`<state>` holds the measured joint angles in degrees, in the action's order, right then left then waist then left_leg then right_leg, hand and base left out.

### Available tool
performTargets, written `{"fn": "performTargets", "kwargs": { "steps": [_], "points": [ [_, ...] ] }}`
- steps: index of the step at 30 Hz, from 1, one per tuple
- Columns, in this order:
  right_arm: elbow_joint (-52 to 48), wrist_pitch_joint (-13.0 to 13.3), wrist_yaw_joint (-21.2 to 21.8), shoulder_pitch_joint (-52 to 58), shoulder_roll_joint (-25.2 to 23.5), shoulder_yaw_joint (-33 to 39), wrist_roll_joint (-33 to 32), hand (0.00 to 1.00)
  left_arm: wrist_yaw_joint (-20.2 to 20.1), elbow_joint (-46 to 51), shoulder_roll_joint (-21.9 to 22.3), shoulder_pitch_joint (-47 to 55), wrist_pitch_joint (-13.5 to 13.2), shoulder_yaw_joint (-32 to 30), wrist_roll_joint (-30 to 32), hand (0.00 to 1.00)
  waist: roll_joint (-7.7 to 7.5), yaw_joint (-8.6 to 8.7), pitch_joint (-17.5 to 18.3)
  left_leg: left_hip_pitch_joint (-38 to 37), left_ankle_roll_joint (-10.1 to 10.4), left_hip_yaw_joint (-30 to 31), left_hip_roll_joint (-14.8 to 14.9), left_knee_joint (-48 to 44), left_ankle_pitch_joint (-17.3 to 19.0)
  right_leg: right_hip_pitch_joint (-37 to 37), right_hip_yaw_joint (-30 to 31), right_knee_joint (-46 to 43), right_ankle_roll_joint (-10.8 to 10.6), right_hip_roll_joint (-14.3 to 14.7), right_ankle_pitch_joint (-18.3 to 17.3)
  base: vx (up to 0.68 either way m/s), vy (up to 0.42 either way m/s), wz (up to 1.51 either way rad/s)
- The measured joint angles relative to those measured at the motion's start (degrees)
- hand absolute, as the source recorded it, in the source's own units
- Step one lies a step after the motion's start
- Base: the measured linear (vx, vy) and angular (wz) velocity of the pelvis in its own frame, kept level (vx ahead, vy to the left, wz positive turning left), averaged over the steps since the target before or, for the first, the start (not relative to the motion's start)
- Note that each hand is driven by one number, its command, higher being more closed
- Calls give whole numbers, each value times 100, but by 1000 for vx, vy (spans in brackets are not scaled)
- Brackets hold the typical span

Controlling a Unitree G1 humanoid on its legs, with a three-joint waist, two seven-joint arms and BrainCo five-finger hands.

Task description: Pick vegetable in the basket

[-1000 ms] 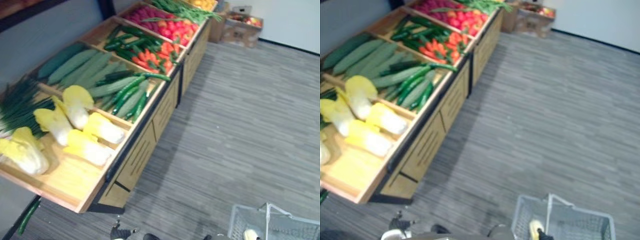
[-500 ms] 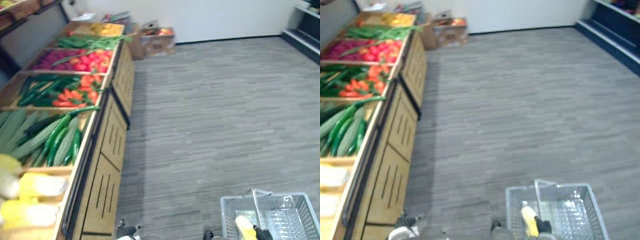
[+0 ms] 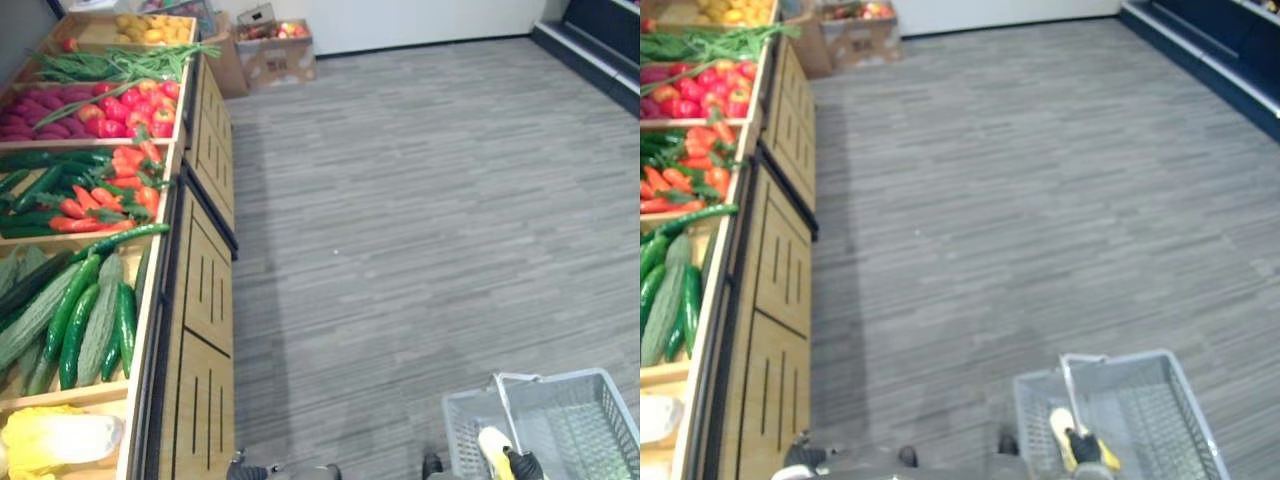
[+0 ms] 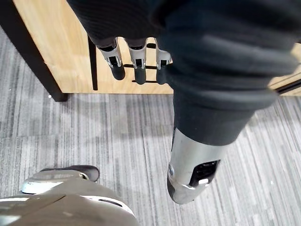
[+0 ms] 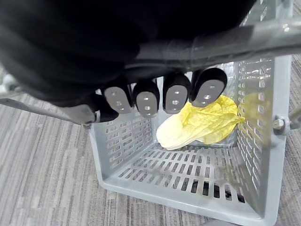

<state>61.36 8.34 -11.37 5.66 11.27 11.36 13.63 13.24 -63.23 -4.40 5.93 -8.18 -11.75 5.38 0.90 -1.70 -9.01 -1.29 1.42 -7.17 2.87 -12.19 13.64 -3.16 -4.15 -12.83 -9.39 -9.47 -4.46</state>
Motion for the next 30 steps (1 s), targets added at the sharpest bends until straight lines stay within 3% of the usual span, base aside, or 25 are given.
{"fn": "performTargets", "kwargs": {
  "steps": [1, 2, 4, 5, 8, 10, 11, 14, 15, 16, 19, 21, 22, 23, 24, 25, 26, 29, 30],
  "points": [
    [-43, 6, -3, -18, 2, 103, -2, 100, -4, 1, -38, 3, 2, 76, 46, 0, 12, 6, -25, -127, -73, -18, 2, 16, 69, -425, -2, -1060, 49, -79, -104, 31, 108, 1],
    [-93, 13, -5, -9, -50, 185, -4, 100, -5, 7, -87, 16, 1, 128, 51, 0, -91, 6, -76, -244, -156, -31, -98, 12, 141, -849, 12, -2125, 91, -255, -66, 24, 104, 7],
    [-112, 29, -3, 51, -164, 172, -4, 100, -10, 0, -206, 117, 10, 154, 50, 0, -221, 31, -120, -496, -280, -27, -219, 4, 280, -1226, 27, -3140, 174, -515, -54, 50, 67, 7],
    [-123, 58, 2, 87, -241, 156, -6, 100, -12, -1, -208, 174, 13, 199, 50, 0, -243, 38, -127, -627, -320, -6, -212, 27, 343, -1317, -105, -3283, 350, -532, -198, 96, 34, 4],
    [-126, 59, 4, 9, -329, 164, -12, 100, -14, -1, -156, 232, 44, 185, 52, 0, -153, 65, -160, -719, -296, 47, -55, 214, 342, -1577, -648, -2308, 466, -298, -274, 206, -22, 8],
    [-130, 38, -4, -9, -325, 192, -18, 100, -19, 6, -72, 191, 103, 180, 52, 0, -45, 164, -224, -752, -266, 190, 90, 300, 326, -1605, -776, -1306, 363, -91, -169, 321, -120, 37],
    [-141, 29, -10, -2, -329, 245, -19, 100, -17, 4, -40, 154, 120, 161, 81, 0, -5, 181, -263, -850, -184, 214, 170, 416, 328, -1618, -777, -624, 229, -19, -20, 339, -161, 40],
    [-192, -47, -13, 30, -406, 413, -51, 100, -5, 4, -21, 110, 134, -5, 384, 0, -88, 177, -303, -1174, 101, 293, 258, 575, 478, -1624, -706, 443, 245, -55, 541, 337, -203, 23],
    [-191, -68, -17, 40, -422, 449, -59, 100, 6, -2, 5, 112, 146, -26, 458, 0, -81, 192, -304, -1296, 188, 331, 367, 630, 531, -1618, -706, 291, 269, -12, 978, 474, -339, 27],
    [-193, -69, -26, 55, -443, 552, -63, 100, 5, -2, 16, 61, 155, -79, 506, 0, 0, 218, -283, -1293, 221, 393, 502, 565, 504, -1772, -733, -145, 408, 90, 940, 406, -298, 18],
    [-177, -56, -16, 21, -466, 683, -59, 100, 13, 2, 82, 33, 132, -128, 500, 0, 78, 290, -240, -968, 560, 730, 760, -84, 15, -1857, -1009, -821, 681, 173, 253, 393, -334, 23],
    [-63, -53, -16, 49, -478, 688, -59, 100, 22, 7, 104, 30, 134, -173, 492, 0, 100, 319, -216, -724, 689, 938, 855, -657, -351, -1632, -1196, -838, 784, 213, 40, 403, -313, 44],
    [49, -56, -14, 74, -479, 688, -59, 100, 29, 35, 102, 3, 138, -179, 478, 0, 88, 311, -205, -446, 944, 1092, 889, -1255, -778, -1422, -1327, -797, 858, 228, -107, 483, -346, 56],
    [49, -64, -16, 127, -478, 684, -74, 100, 56, 64, 96, -41, 139, -220, 435, 0, 87, 313, -206, -73, 998, 1140, 912, -1968, -1369, -1183, -1445, -757, 888, 213, -277, 400, -269, 52],
    [50, -66, -18, 151, -477, 680, -75, 100, 88, 68, 85, -57, 143, -225, 413, 0, 81, 310, -212, 124, 976, 1089, 956, -2361, -1726, -1022, -1480, -702, 905, 221, -345, 390, -243, 44],
    [98, -68, -24, 160, -471, 718, -77, 100, 162, 91, 82, -48, 137, -212, 271, 0, 30, 287, -253, 406, 1159, 971, 1105, -3202, -1617, -704, -1591, -581, 972, 242, -384, 370, -209, 28],
    [144, -74, -50, 157, -456, 758, -85, 100, 193, 129, 63, -43, 137, -213, 145, 0, 31, 274, -255, 675, 1156, 730, 1184, -3709, -1267, -360, -1636, -430, 992, 269, -397, 354, -187, 23],
    [148, -76, -123, 121, -407, 901, -149, 100, 275, 312, 93, -35, 101, -195, 140, 0, 16, 230, -263, 1340, 893, 194, 1079, -3568, -538, 290, -1722, 150, 979, 268, -411, 291, -104, 23],
    [147, -75, -140, 93, -404, 916, -203, 100, 276, 344, 95, -34, 99, -177, 114, 0, 15, 203, -264, 1467, 841, 101, 1040, -3336, -463, 368, -1728, 240, 958, 266, -401, 188, 23, 5]
  ]
}}
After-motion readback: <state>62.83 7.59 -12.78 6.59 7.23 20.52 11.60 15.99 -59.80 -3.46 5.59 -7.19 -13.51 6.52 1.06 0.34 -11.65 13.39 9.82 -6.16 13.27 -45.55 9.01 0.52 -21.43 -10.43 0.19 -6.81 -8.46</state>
